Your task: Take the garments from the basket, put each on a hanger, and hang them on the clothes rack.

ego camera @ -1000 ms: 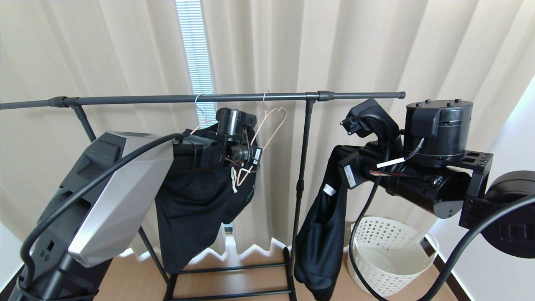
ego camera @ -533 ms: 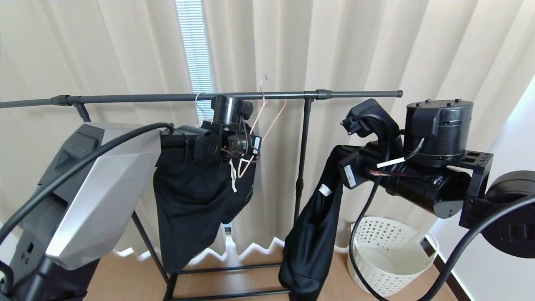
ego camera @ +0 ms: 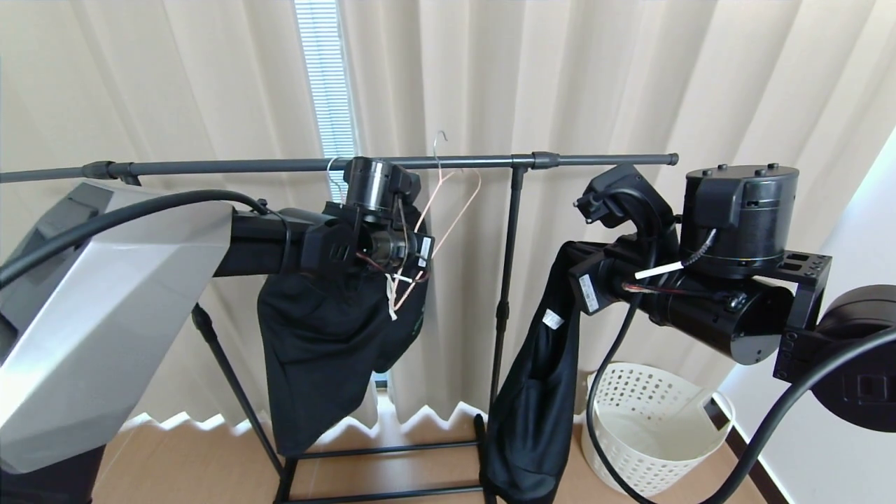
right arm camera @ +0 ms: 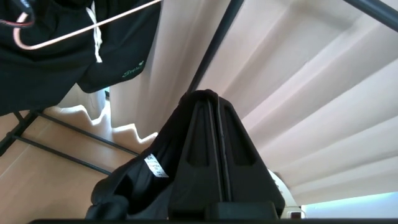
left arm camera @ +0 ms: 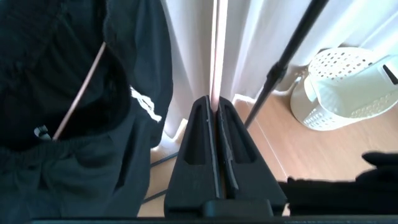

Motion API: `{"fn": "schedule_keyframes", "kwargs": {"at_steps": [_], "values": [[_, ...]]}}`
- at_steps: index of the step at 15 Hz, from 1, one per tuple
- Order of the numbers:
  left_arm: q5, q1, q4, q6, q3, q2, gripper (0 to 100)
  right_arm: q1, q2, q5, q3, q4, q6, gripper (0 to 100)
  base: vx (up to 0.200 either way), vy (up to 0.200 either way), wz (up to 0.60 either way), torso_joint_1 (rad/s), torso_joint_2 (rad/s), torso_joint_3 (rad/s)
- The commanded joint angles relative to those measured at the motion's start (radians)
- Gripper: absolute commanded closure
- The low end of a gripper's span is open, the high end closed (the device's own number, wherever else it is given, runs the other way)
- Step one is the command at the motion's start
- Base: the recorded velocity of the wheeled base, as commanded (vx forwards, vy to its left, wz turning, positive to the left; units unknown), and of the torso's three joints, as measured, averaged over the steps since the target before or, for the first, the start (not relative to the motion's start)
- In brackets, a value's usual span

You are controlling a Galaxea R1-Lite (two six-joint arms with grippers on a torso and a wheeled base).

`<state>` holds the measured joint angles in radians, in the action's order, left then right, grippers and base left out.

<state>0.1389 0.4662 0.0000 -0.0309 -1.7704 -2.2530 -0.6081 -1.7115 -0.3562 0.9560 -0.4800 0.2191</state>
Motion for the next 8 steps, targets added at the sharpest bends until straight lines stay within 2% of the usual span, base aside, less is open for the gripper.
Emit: {"fn": "schedule_keyframes", "kwargs": {"at_steps": [1,3,8], "values": [[0.001,0.008,-0.051,0.0,0.115,0.099,100,-0.001,0.004,0.0,-0.003,0.0,0.002,100,0.0,0.0,0.0,0.0,0.0,0.0],[0.002,0.019,-0.117,0.0,0.24,0.176,100,-0.001,0.018,0.0,-0.011,0.0,0.0,100,0.0,0.0,0.0,0.0,0.0,0.0],[0.002,0.054,-0.275,0.0,0.709,0.506,100,-0.002,0.053,-0.001,-0.029,-0.002,0.016,100,0.0,0.0,0.0,0.0,0.0,0.0]]}}
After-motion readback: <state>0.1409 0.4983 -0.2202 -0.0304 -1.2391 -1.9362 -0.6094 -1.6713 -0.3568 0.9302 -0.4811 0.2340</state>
